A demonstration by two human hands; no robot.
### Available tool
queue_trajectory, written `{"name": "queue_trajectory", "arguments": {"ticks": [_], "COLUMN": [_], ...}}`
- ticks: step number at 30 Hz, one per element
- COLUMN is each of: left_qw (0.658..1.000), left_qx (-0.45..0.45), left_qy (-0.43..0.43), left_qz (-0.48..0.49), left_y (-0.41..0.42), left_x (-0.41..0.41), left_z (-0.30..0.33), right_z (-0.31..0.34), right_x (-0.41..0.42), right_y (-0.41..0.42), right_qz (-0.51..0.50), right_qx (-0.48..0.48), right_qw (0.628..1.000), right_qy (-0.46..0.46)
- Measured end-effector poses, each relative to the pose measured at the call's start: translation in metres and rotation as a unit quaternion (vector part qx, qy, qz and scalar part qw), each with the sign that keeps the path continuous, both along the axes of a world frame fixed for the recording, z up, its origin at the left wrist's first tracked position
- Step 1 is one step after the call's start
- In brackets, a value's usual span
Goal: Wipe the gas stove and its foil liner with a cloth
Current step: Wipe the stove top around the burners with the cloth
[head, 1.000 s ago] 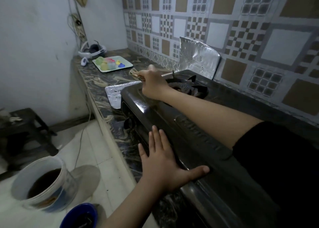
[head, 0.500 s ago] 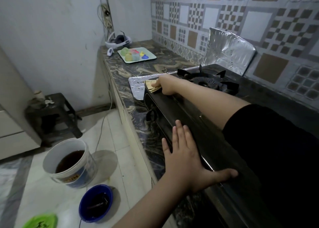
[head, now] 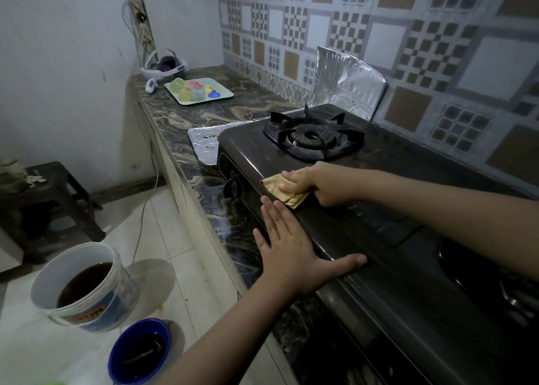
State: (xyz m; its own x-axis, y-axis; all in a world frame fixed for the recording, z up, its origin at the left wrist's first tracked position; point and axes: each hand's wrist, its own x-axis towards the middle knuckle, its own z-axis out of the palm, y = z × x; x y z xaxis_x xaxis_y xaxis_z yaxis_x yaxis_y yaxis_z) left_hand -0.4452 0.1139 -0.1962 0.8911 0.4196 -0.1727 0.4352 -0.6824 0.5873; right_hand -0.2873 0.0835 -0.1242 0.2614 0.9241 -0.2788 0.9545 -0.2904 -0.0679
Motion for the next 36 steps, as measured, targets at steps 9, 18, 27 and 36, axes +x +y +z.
{"name": "queue_trajectory", "arguments": {"ticks": [9, 18, 27, 36], "left_qw": [1.0, 0.99, 0.985, 0.983], "left_qx": [0.01, 0.118, 0.161, 0.169], "left_qy": [-0.018, -0.025, 0.031, -0.023], "left_qz": [-0.004, -0.076, -0.045, 0.067], "left_y": [0.002, 0.015, 0.08, 0.117], "left_x": [0.001, 0.01, 0.052, 0.102], "left_z": [-0.002, 0.006, 0.028, 0.01], "right_z": [0.008, 0.037, 0.086, 0.048], "right_x": [-0.028, -0.021, 0.016, 0.049], "right_y": [-0.084, -0.106, -0.026, 0.12], "right_qz": [0.019, -0.036, -0.128, -0.202], "right_qx": [-0.032, -0.084, 0.081, 0.267], "right_qw": [0.999, 0.991, 0.987, 0.941], "right_qy": [0.019, 0.094, 0.054, 0.049]}}
